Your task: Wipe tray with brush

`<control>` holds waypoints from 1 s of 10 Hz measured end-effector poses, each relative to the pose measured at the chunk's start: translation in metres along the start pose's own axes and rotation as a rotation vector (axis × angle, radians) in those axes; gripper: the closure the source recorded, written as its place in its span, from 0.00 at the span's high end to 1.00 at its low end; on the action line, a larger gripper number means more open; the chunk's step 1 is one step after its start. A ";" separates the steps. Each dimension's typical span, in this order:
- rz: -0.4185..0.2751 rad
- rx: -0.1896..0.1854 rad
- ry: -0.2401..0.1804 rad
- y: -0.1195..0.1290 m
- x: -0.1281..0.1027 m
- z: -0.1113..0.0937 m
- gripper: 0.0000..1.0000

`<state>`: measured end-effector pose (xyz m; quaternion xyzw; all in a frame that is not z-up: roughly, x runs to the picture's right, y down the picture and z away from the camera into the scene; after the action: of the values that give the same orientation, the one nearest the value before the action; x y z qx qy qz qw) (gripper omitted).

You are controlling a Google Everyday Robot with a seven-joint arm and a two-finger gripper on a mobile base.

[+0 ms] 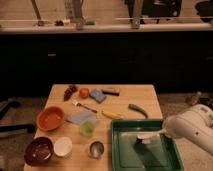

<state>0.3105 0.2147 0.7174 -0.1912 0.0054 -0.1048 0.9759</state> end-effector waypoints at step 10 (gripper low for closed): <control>0.013 -0.030 0.037 -0.015 0.005 0.014 0.02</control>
<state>0.3132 0.2056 0.7359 -0.2040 0.0261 -0.1017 0.9733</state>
